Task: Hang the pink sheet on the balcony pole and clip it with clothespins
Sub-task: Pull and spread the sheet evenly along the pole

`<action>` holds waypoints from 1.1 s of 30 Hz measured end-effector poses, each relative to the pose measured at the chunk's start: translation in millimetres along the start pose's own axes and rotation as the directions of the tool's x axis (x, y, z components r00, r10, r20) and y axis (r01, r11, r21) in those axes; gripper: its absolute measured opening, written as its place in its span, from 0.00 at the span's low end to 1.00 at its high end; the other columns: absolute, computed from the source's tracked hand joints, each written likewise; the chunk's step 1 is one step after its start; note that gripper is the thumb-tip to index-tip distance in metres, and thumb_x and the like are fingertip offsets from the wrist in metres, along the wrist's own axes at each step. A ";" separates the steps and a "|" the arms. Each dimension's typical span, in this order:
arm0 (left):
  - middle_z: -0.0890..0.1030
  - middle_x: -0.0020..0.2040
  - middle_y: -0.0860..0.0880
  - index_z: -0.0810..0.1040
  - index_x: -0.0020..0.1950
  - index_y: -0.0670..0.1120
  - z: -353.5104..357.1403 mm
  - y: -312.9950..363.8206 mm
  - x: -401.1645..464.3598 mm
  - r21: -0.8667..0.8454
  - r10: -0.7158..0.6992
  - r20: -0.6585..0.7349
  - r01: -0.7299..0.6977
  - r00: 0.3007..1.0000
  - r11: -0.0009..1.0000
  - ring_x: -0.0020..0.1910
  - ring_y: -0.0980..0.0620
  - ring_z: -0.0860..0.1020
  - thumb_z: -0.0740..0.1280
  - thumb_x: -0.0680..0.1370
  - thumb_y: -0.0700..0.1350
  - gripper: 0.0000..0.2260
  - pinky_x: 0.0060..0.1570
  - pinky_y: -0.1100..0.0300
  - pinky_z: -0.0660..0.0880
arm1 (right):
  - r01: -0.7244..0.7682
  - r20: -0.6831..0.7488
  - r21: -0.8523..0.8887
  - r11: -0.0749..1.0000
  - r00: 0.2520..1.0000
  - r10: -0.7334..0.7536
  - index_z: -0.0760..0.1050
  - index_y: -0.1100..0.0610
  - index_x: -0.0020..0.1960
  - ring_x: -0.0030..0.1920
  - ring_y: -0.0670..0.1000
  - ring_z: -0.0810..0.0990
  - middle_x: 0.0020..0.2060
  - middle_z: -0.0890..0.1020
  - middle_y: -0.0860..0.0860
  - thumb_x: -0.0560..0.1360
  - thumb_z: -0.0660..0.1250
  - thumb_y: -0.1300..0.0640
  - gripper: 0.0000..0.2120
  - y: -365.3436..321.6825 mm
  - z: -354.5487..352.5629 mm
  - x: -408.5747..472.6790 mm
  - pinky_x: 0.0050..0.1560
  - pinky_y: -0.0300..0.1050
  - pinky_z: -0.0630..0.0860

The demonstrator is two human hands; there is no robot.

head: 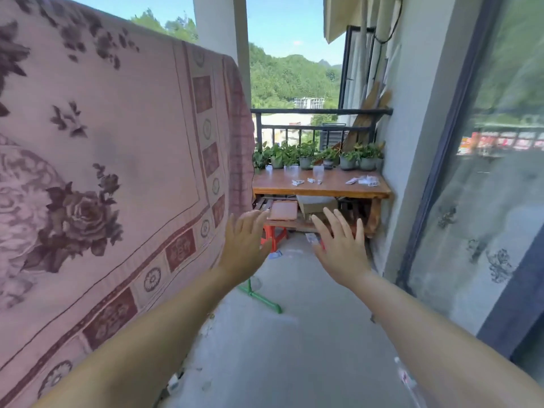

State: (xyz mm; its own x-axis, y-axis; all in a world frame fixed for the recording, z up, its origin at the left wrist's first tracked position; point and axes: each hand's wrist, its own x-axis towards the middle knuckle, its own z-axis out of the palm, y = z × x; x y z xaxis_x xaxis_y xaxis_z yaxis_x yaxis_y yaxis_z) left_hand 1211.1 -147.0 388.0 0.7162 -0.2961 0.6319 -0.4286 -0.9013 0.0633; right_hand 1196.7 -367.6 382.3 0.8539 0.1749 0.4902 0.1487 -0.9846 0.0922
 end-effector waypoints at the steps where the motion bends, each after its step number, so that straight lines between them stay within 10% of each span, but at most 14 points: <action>1: 0.75 0.61 0.43 0.65 0.67 0.45 20.9 -1.3 18.3 -0.012 0.004 0.021 -0.003 1.000 1.000 0.62 0.45 0.68 0.57 0.74 0.50 0.22 0.61 0.38 0.68 | -0.020 0.017 -0.005 1.000 1.000 0.020 0.66 0.53 0.67 0.68 0.57 0.70 0.67 0.73 0.57 0.74 0.50 0.45 0.25 9.4 14.8 13.2 0.61 0.70 0.65; 18: 0.74 0.62 0.43 0.57 0.67 0.50 363.8 -110.8 312.4 -0.227 -0.096 0.162 0.132 0.982 0.965 0.61 0.50 0.63 0.53 0.73 0.54 0.23 0.63 0.49 0.63 | -0.171 0.185 0.046 0.984 0.970 0.160 0.61 0.52 0.72 0.72 0.55 0.62 0.72 0.65 0.54 0.77 0.55 0.49 0.24 176.8 289.5 326.2 0.67 0.66 0.57; 24: 0.76 0.61 0.45 0.61 0.67 0.47 483.1 -173.1 423.8 -0.129 -0.107 0.282 0.148 0.954 0.981 0.60 0.49 0.65 0.55 0.73 0.55 0.24 0.59 0.42 0.72 | -0.199 0.269 0.045 0.979 0.946 0.180 0.66 0.52 0.66 0.65 0.55 0.72 0.63 0.76 0.54 0.72 0.51 0.47 0.24 206.9 404.3 459.0 0.55 0.66 0.72; 33: 0.58 0.73 0.48 0.52 0.74 0.49 614.9 -229.2 635.9 -0.141 -0.047 0.400 0.113 0.915 0.984 0.73 0.48 0.55 0.56 0.79 0.50 0.25 0.74 0.48 0.46 | -0.262 0.293 0.055 0.963 0.927 0.236 0.67 0.52 0.66 0.63 0.56 0.75 0.63 0.77 0.55 0.78 0.39 0.46 0.25 277.9 507.2 650.7 0.56 0.65 0.72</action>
State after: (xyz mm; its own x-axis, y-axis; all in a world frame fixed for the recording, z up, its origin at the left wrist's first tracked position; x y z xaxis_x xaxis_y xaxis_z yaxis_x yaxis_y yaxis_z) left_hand 2103.4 -323.1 300.4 0.8962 -0.3548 0.2664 -0.4186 -0.8752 0.2423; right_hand 2046.7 -530.4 287.3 0.9723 -0.0717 0.2224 -0.0535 -0.9948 -0.0871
